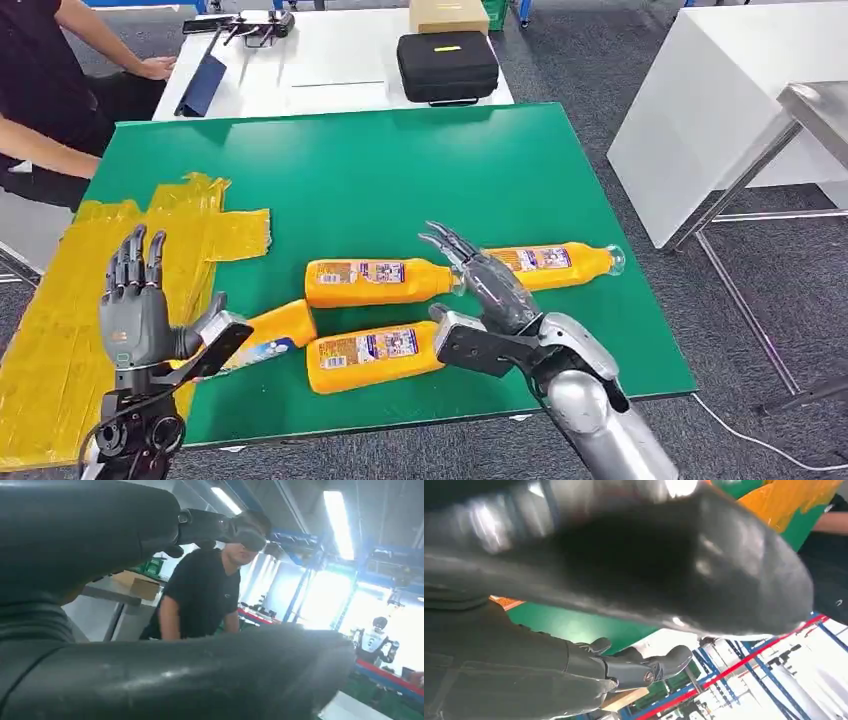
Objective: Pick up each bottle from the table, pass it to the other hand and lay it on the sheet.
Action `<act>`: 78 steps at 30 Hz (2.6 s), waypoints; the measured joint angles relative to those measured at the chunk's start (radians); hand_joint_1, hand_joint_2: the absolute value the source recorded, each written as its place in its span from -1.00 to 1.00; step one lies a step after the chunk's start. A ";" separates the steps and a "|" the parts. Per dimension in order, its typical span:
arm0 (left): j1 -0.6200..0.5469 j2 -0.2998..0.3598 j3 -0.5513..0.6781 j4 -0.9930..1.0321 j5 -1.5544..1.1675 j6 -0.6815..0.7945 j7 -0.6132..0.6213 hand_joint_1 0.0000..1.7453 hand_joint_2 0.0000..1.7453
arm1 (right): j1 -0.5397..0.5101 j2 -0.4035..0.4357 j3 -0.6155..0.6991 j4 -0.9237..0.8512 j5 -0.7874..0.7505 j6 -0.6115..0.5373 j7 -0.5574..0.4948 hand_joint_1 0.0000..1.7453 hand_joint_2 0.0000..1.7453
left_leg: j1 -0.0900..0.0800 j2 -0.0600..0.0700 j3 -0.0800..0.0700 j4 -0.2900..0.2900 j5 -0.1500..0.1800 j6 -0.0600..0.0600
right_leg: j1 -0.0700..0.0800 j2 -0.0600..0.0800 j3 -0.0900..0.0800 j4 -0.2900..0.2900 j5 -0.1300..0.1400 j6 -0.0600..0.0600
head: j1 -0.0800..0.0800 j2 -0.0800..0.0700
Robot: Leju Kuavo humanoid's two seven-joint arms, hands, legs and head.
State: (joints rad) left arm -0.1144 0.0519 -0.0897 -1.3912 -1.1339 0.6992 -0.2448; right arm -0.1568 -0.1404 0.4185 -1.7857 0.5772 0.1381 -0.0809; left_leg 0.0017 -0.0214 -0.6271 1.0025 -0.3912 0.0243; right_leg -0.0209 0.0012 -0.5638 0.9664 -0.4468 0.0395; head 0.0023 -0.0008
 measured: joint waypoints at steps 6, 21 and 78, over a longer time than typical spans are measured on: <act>0.004 -0.046 0.058 -0.117 0.378 -0.140 -0.037 -1.00 -1.00 | 0.001 -0.009 0.037 0.019 0.079 0.032 0.007 -1.00 1.00 | 0.000 0.000 -0.001 0.000 0.000 0.000 | 0.000 0.000 0.000 0.000 0.000 0.000 | 0.000 0.000; 0.063 -0.076 0.129 -0.419 1.110 -0.428 -0.140 -1.00 -1.00 | -0.105 -0.030 0.166 0.201 0.302 0.115 0.162 -1.00 1.00 | 0.000 0.000 -0.001 0.000 0.000 0.000 | 0.000 0.000 -0.001 0.000 0.000 0.000 | 0.000 0.000; -0.006 -0.012 0.046 -0.406 1.203 -0.375 -0.148 -1.00 -1.00 | -0.372 0.117 0.360 0.916 0.359 0.190 0.201 1.00 1.00 | 0.000 0.003 0.019 0.000 -0.003 -0.001 | 0.000 0.003 0.005 -0.001 -0.004 -0.006 | 0.001 0.000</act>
State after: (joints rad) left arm -0.1208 0.0401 -0.0439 -1.7975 0.0690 0.3247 -0.3933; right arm -0.5285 -0.0237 0.7782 -0.8694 0.9361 0.3281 0.1202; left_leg 0.0017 -0.0179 -0.6084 1.0021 -0.3941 0.0229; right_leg -0.0208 0.0043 -0.5588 0.9653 -0.4509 0.0339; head 0.0031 -0.0008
